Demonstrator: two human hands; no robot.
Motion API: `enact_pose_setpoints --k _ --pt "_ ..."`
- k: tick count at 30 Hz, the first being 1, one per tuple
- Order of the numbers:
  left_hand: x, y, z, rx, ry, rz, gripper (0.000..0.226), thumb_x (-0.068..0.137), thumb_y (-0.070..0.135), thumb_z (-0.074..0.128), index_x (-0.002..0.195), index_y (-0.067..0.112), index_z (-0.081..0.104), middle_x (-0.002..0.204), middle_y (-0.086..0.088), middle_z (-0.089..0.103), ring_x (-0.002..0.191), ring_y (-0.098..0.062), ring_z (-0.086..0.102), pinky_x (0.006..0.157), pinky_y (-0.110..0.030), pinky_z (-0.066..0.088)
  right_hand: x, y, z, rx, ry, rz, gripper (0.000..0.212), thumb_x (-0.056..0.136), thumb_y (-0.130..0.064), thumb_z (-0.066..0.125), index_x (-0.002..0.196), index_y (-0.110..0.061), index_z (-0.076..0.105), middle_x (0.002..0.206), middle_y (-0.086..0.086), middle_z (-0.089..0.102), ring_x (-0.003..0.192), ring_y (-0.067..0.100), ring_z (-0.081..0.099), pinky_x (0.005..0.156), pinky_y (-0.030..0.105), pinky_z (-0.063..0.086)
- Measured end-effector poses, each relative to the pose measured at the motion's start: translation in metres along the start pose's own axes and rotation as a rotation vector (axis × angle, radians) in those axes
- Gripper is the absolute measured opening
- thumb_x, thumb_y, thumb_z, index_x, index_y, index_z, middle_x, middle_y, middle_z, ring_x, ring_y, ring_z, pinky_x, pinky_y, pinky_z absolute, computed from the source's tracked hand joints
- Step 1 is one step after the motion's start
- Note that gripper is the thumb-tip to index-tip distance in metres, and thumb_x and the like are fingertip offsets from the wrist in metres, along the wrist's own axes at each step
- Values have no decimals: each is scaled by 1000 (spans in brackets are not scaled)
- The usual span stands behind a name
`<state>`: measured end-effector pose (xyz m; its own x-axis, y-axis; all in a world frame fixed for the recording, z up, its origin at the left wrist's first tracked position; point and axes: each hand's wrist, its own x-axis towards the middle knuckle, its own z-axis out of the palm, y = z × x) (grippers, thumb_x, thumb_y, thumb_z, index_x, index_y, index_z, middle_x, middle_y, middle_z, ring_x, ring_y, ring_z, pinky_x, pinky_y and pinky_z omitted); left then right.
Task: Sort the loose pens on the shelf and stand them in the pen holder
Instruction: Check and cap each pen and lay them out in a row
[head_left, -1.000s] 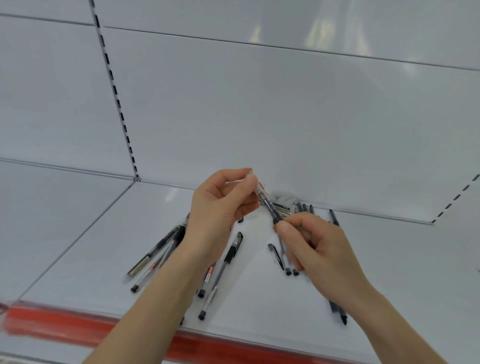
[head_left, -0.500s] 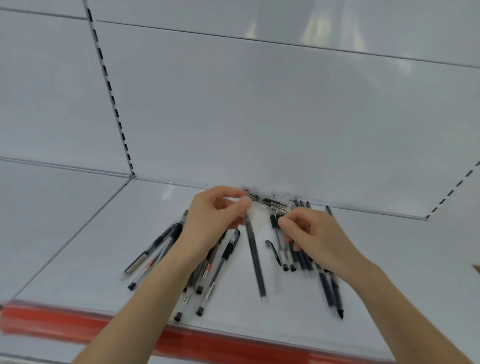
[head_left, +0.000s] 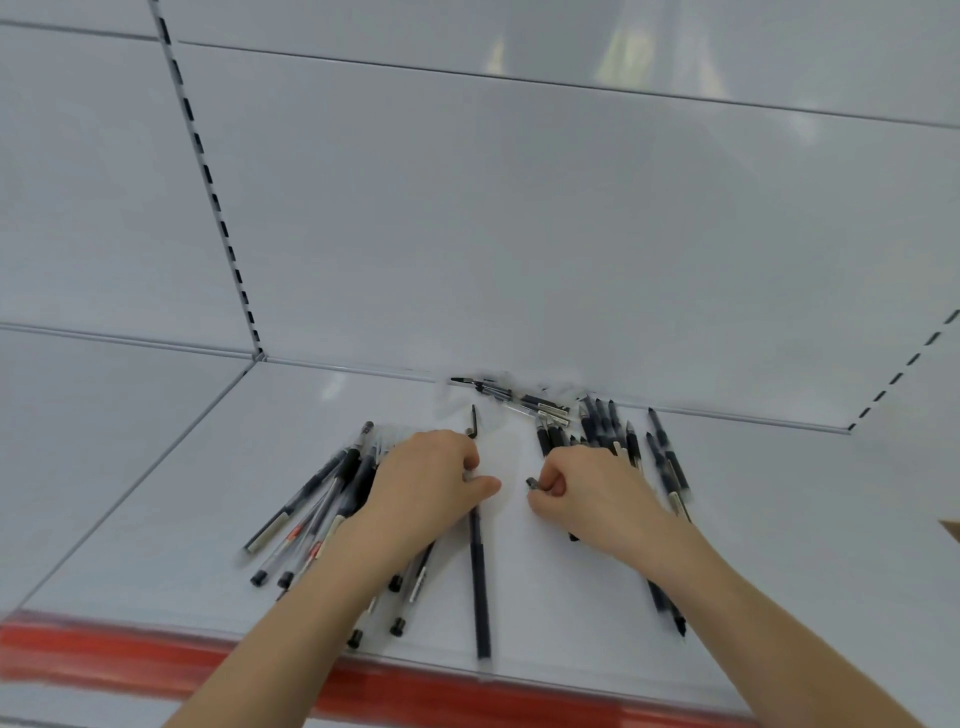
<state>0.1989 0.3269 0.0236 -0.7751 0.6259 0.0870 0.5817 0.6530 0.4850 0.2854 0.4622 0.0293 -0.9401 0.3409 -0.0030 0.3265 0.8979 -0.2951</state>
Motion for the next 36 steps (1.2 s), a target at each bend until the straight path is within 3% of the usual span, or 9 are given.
enact_pose_setpoints --k 5,8,11,17,22,25,28,33,36 --pt "7 2 -3 -29 12 10 26 86 33 58 102 14 64 91 -1 61 95 -19 56 78 -26 41 -1 13 -8 249 10 39 12 83 -23 59 76 -15 63 70 -6 65 63 8 59 68 28 52" --pt "16 8 -3 -55 7 40 22 88 27 56 101 11 65 101 -4 64 97 -21 57 82 -28 43 -1 29 -28 417 162 98 9 83 -20 62 74 -22 61 67 -14 60 62 -1 55 57 6 40" --pt "28 19 4 -54 -26 82 21 89 24 55 98 8 65 103 -5 64 96 -21 57 82 -28 43 -5 47 -41 528 251 188 11 84 -18 60 74 -21 60 63 -6 63 51 -2 56 55 16 37" --pt "53 39 21 64 -57 98 35 87 38 56 86 4 62 93 -10 64 89 -26 59 74 -32 47 -18 71 -38 588 276 285 7 84 -14 58 79 -19 58 65 0 65 73 20 65 72 33 49" --pt "63 43 28 159 -92 29 41 82 33 62 60 11 35 67 -3 43 75 -28 51 58 -29 34 -23 77 -33 606 270 282 18 85 -8 55 101 -14 59 68 5 65 55 6 62 70 34 48" --pt "66 43 26 152 -109 26 36 80 21 61 61 10 33 71 -4 46 79 -28 53 62 -29 38 -26 74 -34 604 255 247 22 85 -6 53 97 -24 60 73 12 66 49 -3 59 67 35 51" --pt "66 41 26 126 -105 21 31 78 10 57 57 11 34 61 -2 43 69 -25 51 58 -29 37 -24 70 -36 624 259 224 26 84 -6 54 84 -31 61 67 0 64 54 -1 62 68 36 53" --pt "63 33 18 -306 -137 -42 14 75 6 57 63 0 62 55 -8 57 41 -8 48 53 -22 44 -20 62 -41 767 337 140 22 86 -7 56 89 -28 63 59 -6 65 65 13 65 66 26 53" --pt "47 38 3 -699 -136 -59 9 82 7 61 79 1 67 64 -6 61 51 -6 56 59 -20 50 -17 50 -51 914 447 54 22 86 -3 58 92 -23 63 62 -3 68 62 6 65 62 17 54"
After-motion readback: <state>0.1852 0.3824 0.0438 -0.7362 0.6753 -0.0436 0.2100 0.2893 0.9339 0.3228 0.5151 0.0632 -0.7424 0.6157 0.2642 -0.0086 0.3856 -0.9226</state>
